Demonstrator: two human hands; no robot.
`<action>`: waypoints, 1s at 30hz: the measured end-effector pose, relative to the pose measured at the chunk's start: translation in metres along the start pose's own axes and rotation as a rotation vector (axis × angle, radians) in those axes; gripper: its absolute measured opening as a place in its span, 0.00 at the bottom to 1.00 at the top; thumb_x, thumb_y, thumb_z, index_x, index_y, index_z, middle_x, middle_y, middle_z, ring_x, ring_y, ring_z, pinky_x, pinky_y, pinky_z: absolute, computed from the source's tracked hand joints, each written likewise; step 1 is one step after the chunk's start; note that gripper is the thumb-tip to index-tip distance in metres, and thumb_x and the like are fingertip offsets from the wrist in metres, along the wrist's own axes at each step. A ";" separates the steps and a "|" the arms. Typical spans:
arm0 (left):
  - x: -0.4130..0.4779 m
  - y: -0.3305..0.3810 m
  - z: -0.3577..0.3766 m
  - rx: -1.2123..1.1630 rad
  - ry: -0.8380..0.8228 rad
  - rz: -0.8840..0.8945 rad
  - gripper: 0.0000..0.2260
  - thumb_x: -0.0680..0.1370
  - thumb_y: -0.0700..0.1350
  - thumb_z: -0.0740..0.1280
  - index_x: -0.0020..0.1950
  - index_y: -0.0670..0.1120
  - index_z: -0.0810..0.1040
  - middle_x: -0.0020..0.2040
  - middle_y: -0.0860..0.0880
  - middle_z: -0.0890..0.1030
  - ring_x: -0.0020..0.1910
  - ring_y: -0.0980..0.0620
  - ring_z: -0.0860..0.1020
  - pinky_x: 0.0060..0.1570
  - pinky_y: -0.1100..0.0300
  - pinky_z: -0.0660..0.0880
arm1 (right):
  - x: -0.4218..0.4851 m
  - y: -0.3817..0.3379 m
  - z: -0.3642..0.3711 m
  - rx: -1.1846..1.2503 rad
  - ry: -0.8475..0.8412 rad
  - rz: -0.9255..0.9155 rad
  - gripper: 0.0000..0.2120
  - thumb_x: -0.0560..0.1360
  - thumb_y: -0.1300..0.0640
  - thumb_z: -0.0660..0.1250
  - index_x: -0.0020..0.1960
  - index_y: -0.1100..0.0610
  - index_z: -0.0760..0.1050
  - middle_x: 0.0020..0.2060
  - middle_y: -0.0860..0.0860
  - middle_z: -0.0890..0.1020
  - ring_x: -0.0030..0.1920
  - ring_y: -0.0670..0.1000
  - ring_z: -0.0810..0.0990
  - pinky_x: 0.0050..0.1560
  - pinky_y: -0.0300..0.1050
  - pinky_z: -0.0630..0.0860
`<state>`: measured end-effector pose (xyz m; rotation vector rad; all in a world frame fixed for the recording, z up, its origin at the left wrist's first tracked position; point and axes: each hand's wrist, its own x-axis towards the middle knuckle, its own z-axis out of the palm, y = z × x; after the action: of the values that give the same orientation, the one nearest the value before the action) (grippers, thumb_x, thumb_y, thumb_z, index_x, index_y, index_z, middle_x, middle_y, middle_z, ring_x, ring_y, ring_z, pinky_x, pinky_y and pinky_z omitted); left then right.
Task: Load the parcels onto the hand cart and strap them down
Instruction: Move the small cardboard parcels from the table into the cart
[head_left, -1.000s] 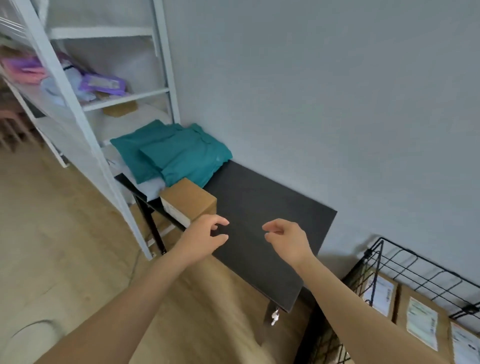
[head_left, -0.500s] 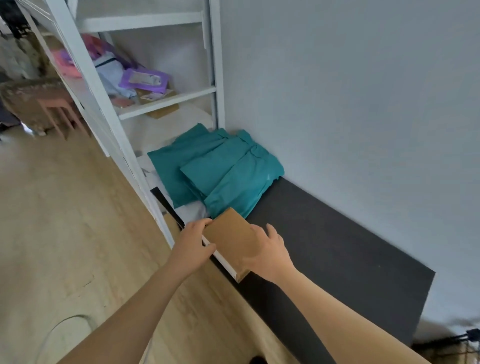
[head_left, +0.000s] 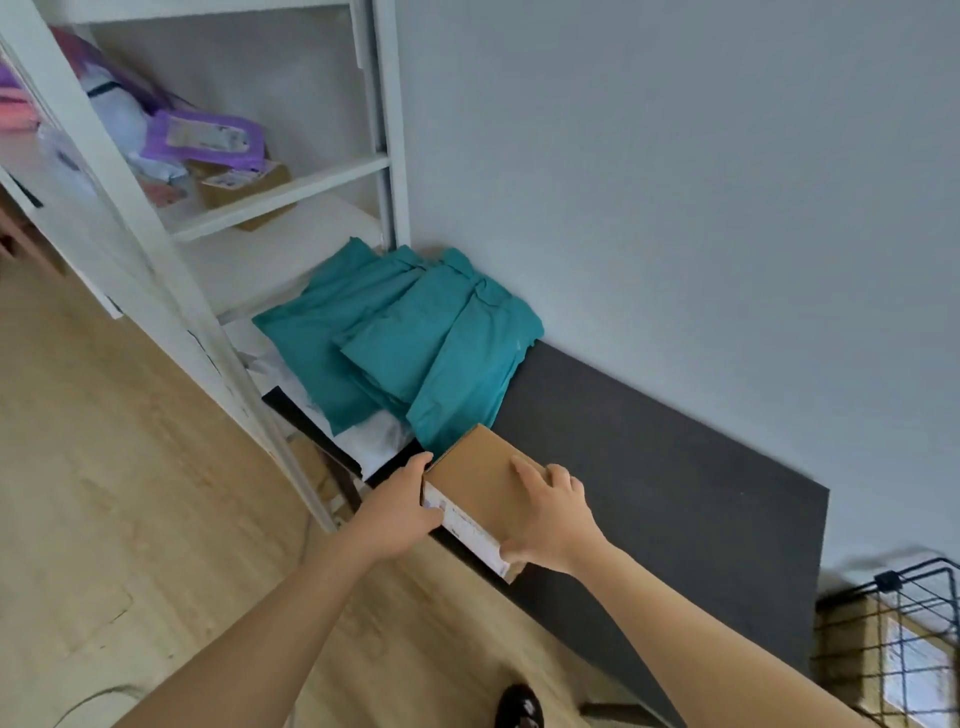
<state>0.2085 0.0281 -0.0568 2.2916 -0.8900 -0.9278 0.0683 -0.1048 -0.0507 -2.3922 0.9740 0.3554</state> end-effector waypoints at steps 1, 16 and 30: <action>0.000 0.001 -0.001 -0.002 -0.014 0.015 0.32 0.77 0.44 0.64 0.77 0.49 0.51 0.72 0.48 0.65 0.67 0.49 0.69 0.64 0.55 0.70 | -0.004 0.001 -0.004 0.021 -0.003 0.027 0.48 0.64 0.47 0.74 0.76 0.45 0.50 0.71 0.53 0.58 0.71 0.58 0.55 0.67 0.54 0.66; -0.019 0.039 0.026 -0.588 -0.557 0.026 0.29 0.65 0.48 0.74 0.65 0.51 0.71 0.51 0.46 0.84 0.52 0.48 0.82 0.45 0.55 0.79 | -0.121 0.042 -0.033 0.762 -0.120 0.216 0.37 0.56 0.41 0.68 0.65 0.46 0.71 0.60 0.50 0.77 0.64 0.51 0.73 0.68 0.53 0.69; -0.045 0.121 0.104 -0.572 -0.657 0.043 0.16 0.76 0.55 0.65 0.61 0.49 0.74 0.56 0.46 0.81 0.57 0.45 0.78 0.59 0.45 0.74 | -0.199 0.115 -0.042 0.995 0.281 0.427 0.21 0.73 0.56 0.65 0.65 0.54 0.74 0.55 0.52 0.81 0.57 0.50 0.77 0.60 0.45 0.74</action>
<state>0.0608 -0.0399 -0.0254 1.4866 -0.7721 -1.7050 -0.1517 -0.0843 0.0259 -1.3399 1.3672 -0.2897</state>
